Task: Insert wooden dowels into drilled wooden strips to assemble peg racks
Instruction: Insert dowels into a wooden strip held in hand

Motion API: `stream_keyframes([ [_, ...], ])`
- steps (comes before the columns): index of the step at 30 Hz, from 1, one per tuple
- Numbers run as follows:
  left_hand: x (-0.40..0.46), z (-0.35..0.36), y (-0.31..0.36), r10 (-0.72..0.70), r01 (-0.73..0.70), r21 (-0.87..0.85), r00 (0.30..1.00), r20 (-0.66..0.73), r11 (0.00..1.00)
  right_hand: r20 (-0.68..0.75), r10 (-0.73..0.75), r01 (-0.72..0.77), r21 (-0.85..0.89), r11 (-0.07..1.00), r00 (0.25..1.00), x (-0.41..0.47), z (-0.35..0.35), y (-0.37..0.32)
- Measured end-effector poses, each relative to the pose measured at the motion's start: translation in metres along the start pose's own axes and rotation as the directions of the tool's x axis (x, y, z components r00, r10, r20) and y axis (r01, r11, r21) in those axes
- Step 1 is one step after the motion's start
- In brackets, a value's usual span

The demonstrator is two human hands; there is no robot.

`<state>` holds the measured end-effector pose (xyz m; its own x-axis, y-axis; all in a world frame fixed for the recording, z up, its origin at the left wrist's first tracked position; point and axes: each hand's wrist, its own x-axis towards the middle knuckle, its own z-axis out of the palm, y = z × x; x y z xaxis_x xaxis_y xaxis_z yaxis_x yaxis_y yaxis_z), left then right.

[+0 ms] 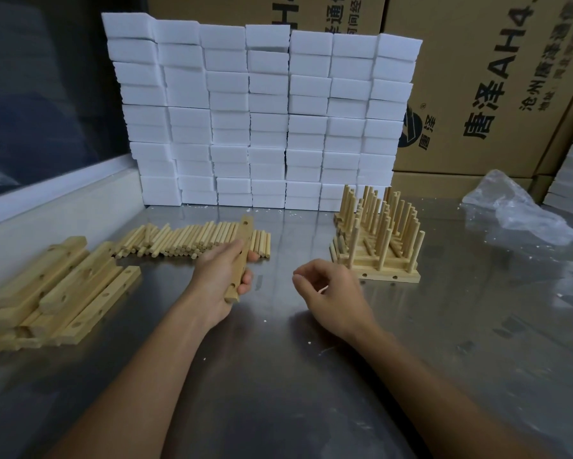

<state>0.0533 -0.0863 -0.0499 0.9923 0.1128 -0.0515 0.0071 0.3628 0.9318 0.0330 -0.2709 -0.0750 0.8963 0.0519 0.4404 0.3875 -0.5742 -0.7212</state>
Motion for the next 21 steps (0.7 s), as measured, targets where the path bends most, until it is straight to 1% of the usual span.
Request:
stream_keyframes([
  [5, 0.007, -0.004, -0.003, -0.034, 0.034, -0.099, 0.999, -0.002, 0.995, -0.004, 0.0, 0.0, -0.09, 0.996, 1.0, 0.003, -0.004, 0.004],
  [8, 0.011, -0.008, -0.004, -0.037, 0.031, -0.129, 0.998, -0.05, 0.991, 0.017, -0.033, 0.036, -0.194, 0.98, 0.999, 0.007, -0.003, 0.001],
  [10, 0.014, -0.011, -0.005, -0.042, 0.026, -0.155, 0.994, -0.1, 0.988, 0.058, -0.04, 0.053, -0.248, 0.967, 0.998, 0.013, 0.001, -0.004],
  [12, 0.016, -0.013, -0.004, -0.042, 0.013, -0.191, 0.989, -0.145, 0.981, 0.101, -0.026, 0.052, -0.258, 0.965, 0.995, 0.021, 0.008, -0.01],
  [16, 0.019, -0.016, -0.002, -0.039, -0.008, -0.265, 0.984, -0.173, 0.964, 0.163, 0.007, 0.033, -0.244, 0.969, 0.987, 0.047, 0.033, -0.022],
  [21, 0.017, -0.017, -0.001, -0.069, 0.012, -0.288, 0.979, -0.19, 0.957, 0.175, 0.081, -0.019, -0.33, 0.944, 0.981, 0.081, 0.073, -0.023],
])
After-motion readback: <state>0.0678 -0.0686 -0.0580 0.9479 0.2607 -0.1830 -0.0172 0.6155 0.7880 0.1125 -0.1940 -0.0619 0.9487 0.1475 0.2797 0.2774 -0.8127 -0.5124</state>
